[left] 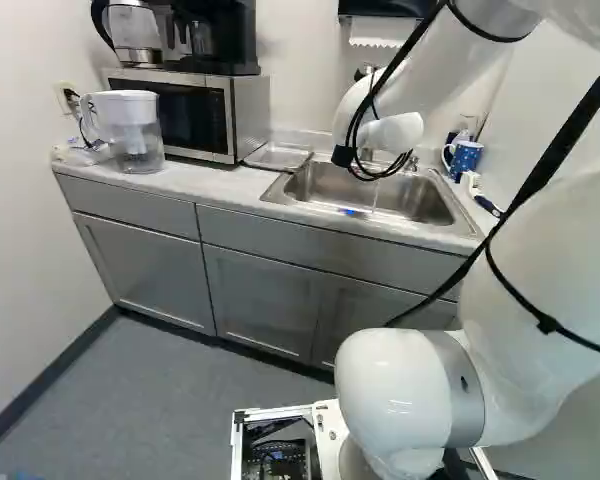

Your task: Rinse the cup and place it in the tray

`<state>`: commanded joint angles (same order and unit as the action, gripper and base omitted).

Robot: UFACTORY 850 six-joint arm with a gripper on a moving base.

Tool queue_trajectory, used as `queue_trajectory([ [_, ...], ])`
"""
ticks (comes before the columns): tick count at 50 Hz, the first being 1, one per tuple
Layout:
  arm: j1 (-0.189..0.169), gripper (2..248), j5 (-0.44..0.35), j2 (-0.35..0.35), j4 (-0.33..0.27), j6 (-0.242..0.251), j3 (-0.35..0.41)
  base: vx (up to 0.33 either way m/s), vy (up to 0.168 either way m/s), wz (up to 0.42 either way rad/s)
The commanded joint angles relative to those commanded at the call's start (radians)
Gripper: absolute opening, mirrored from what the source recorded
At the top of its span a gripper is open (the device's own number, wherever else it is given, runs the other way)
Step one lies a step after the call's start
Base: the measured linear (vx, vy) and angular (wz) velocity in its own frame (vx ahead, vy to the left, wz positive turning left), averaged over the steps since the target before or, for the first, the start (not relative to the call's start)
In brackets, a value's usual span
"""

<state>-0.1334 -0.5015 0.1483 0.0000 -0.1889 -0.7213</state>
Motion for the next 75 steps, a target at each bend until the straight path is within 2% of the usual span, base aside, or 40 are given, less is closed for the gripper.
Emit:
queue_trajectory([
  [6,0.000,125,0.000,0.000,0.000,0.063,0.000,0.000,0.000,0.000],
  [36,0.002,125,0.000,-0.001,0.000,0.063,-0.002,0.000,0.000,0.000],
  [55,0.053,125,0.000,-0.033,0.000,0.063,-0.065,0.000,0.000,0.000],
  [75,0.106,125,0.018,-0.092,-0.017,0.063,-0.164,0.000,0.000,0.000],
])
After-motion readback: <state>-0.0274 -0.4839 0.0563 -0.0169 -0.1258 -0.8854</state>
